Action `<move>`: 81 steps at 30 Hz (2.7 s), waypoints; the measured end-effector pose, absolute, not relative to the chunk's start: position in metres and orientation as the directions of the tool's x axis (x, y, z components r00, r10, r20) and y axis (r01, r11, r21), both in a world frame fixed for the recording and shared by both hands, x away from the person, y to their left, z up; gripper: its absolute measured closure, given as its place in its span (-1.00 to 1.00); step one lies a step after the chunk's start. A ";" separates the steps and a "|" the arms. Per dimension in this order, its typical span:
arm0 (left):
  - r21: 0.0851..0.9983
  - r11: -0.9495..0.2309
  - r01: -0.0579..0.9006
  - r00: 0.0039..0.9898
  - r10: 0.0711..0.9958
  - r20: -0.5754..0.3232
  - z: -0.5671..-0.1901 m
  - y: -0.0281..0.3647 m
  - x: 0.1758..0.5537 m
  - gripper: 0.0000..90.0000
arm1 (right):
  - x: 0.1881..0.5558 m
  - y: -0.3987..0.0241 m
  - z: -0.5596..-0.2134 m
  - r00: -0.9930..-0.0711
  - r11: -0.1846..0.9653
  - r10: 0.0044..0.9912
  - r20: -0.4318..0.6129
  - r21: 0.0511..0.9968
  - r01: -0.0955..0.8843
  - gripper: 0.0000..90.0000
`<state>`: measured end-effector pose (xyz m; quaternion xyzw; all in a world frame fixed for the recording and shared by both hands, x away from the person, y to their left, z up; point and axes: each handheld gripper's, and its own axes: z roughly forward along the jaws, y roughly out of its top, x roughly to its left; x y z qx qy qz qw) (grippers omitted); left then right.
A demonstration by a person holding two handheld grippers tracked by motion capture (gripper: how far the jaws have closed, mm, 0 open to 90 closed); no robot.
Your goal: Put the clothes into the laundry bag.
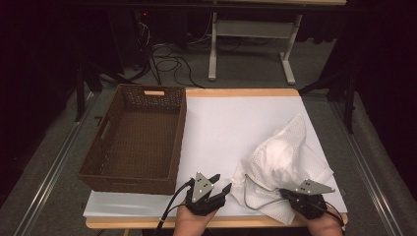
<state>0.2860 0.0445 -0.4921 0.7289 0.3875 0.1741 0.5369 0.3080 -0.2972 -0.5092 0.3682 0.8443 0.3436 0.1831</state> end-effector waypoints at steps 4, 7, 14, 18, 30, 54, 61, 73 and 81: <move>0.917 -0.127 0.377 0.647 0.745 -0.162 -0.492 0.042 0.286 0.13 | 0.316 -0.312 -0.508 -0.627 0.478 0.776 -0.070 0.714 0.512 1.00; 0.918 -0.146 0.369 0.657 0.740 -0.147 -0.493 0.040 0.285 0.13 | 0.322 -0.321 -0.507 -0.601 0.469 0.795 -0.083 0.712 0.522 1.00; 0.910 -0.193 0.368 0.685 0.718 -0.125 -0.498 0.028 0.287 0.12 | 0.319 -0.328 -0.501 -0.593 0.416 0.805 -0.031 0.742 0.526 0.85; 0.900 -0.233 0.367 0.708 0.698 -0.108 -0.502 0.016 0.291 0.11 | 0.298 -0.324 -0.485 -0.613 0.371 0.790 -0.002 0.797 0.476 0.67; 0.832 -0.362 0.421 0.761 0.640 -0.106 -0.520 -0.023 0.323 0.11 | 0.270 -0.357 -0.468 -0.524 0.252 0.851 0.028 0.854 0.456 0.52; 0.832 -0.333 0.444 0.666 0.744 -0.058 -0.516 0.011 0.311 0.94 | 0.338 -0.350 -0.507 -0.458 0.295 0.888 0.031 0.725 0.622 0.49; 0.840 -0.309 0.446 0.630 0.775 -0.049 -0.512 0.031 0.293 0.94 | 0.372 -0.322 -0.507 -0.504 0.347 0.864 0.003 0.722 0.599 0.82; 0.806 -0.372 0.461 0.681 0.730 -0.053 -0.526 0.013 0.269 0.88 | 0.407 -0.295 -0.495 -0.541 0.391 0.838 -0.064 0.763 0.515 0.58; 0.816 -0.361 0.452 0.683 0.728 -0.057 -0.523 0.014 0.271 0.82 | 0.371 -0.313 -0.500 -0.539 0.359 0.842 -0.007 0.753 0.552 0.13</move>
